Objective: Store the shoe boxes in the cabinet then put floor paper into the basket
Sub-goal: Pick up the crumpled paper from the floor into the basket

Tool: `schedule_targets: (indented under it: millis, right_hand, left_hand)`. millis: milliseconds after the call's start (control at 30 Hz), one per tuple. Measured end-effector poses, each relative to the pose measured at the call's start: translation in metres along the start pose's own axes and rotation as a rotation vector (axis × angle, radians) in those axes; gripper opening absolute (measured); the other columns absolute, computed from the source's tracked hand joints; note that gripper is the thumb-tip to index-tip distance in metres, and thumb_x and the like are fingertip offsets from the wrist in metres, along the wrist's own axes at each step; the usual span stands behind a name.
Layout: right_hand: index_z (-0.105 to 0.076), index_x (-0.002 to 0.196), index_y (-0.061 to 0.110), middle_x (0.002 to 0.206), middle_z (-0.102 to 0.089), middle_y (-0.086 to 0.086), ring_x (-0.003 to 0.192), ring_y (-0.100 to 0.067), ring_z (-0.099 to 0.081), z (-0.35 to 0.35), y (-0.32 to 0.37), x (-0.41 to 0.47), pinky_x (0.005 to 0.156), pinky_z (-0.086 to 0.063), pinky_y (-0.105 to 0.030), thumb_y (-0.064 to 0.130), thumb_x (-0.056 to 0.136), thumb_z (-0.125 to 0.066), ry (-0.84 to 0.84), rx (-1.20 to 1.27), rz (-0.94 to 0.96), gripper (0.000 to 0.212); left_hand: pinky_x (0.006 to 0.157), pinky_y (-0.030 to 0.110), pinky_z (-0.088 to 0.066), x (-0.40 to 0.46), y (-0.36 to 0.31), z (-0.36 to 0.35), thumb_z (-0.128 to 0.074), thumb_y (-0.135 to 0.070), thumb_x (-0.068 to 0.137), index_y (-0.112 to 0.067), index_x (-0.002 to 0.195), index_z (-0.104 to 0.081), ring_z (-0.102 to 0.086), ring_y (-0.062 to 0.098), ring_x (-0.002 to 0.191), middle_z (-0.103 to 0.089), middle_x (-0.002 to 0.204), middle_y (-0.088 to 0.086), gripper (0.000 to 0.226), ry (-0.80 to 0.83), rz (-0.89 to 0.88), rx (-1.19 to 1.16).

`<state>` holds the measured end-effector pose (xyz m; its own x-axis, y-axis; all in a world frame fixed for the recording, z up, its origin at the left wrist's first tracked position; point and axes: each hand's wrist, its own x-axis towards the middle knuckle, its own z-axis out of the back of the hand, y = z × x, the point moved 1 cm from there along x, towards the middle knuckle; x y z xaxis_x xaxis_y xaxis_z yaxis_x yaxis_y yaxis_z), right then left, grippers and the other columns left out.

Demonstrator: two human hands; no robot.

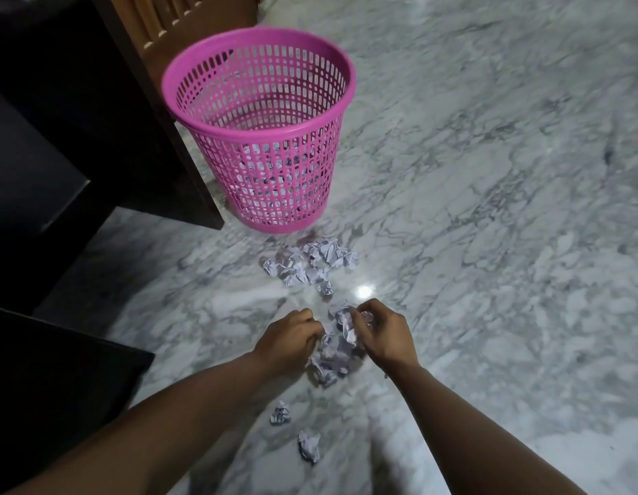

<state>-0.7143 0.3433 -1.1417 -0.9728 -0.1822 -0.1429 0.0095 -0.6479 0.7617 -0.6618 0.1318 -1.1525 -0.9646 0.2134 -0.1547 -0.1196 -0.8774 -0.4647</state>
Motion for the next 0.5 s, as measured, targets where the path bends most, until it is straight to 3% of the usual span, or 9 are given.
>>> schedule_targets:
  millis: [100,233,400,500]
  right_hand:
    - [-0.064,0.079,0.028,0.071,-0.071,0.011,0.069,-0.003,-0.067,0.001,0.001,0.004,0.067,-0.056,-0.036,0.057,0.093,-0.064,-0.012,0.067,-0.023,0.032]
    - [-0.063,0.076,0.024,0.067,-0.068,0.004,0.053,-0.006,-0.056,0.007,0.023,0.014,0.062,-0.050,-0.034,0.045,0.094,-0.069,-0.020,0.181,0.016,0.029]
    - [-0.061,0.075,0.019,0.057,-0.062,-0.002,0.051,-0.033,-0.061,0.030,0.086,0.043,0.051,-0.048,-0.037,0.039,0.094,-0.073,-0.058,0.427,0.069,0.030]
    - [-0.061,0.078,0.011,0.052,-0.057,0.002,0.039,-0.019,-0.052,0.045,0.130,0.062,0.045,-0.038,-0.023,0.030,0.096,-0.073,-0.087,0.539,0.135,0.029]
  left_hand:
    - [0.066,0.032,-0.034,0.000,-0.002,0.008,-0.027,-0.037,0.088,-0.026,0.081,-0.053,-0.053,0.019,0.083,-0.047,0.087,-0.010,0.029,0.011,0.021,-0.046]
    - [0.058,0.035,-0.035,0.013,-0.014,0.038,-0.039,-0.022,0.090,-0.021,0.067,-0.035,-0.044,0.020,0.062,-0.043,0.065,-0.006,0.023,-0.098,0.013,-0.165]
    - [0.056,0.037,-0.041,0.033,-0.018,0.101,-0.040,-0.018,0.089,-0.018,0.065,-0.041,-0.050,0.019,0.058,-0.048,0.060,-0.003,0.024,-0.250,0.044,-0.285]
    - [0.057,0.035,-0.041,0.047,-0.016,0.131,-0.044,-0.013,0.090,-0.007,0.067,-0.049,-0.045,0.012,0.057,-0.052,0.063,0.000,0.024,-0.077,0.111,-0.320]
